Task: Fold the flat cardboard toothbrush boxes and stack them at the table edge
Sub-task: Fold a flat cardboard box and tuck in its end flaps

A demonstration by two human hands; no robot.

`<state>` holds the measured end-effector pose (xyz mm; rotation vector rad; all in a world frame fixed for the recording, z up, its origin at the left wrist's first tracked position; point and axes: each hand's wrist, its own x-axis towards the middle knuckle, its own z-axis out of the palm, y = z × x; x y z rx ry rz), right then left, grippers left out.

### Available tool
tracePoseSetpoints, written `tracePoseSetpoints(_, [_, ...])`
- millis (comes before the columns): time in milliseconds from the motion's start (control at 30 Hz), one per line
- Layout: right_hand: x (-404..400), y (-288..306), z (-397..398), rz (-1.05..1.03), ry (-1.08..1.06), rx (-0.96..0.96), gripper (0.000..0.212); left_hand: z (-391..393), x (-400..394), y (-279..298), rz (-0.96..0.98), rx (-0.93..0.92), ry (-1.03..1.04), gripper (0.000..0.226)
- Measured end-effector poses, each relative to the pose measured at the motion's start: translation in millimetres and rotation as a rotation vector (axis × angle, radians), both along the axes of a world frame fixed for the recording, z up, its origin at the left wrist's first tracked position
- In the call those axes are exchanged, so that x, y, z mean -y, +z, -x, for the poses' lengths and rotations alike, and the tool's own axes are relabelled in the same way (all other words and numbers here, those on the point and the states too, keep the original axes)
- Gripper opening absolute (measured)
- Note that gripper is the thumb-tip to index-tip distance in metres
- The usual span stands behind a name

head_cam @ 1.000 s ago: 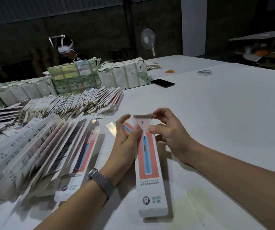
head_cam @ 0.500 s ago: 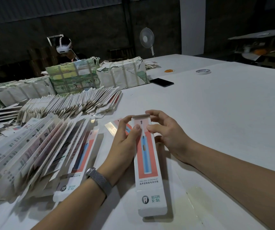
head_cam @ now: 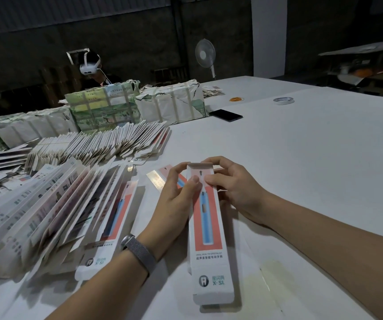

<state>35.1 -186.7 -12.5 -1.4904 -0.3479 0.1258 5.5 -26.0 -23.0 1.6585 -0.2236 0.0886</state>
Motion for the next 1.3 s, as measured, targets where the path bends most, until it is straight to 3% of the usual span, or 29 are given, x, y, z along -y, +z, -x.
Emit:
tracePoseSetpoints(400, [0.8,5.9,0.2,-0.186,-0.055,-0.092,0.02,1.1,1.9,0.9,-0.067,-0.007,-0.085,0.038])
tracePoseSetpoints(1100, [3.7,10.0,-6.0,-0.109,-0.116,-0.138,0.027,2.3,2.1,3.8,-0.196,-0.048,-0.117,0.048])
tracePoseSetpoints(1300, [0.6,5.6,-3.2,-0.072,-0.147,-0.091,0.016,1.7,1.7,2.1,-0.199,-0.044,-0.12,0.052])
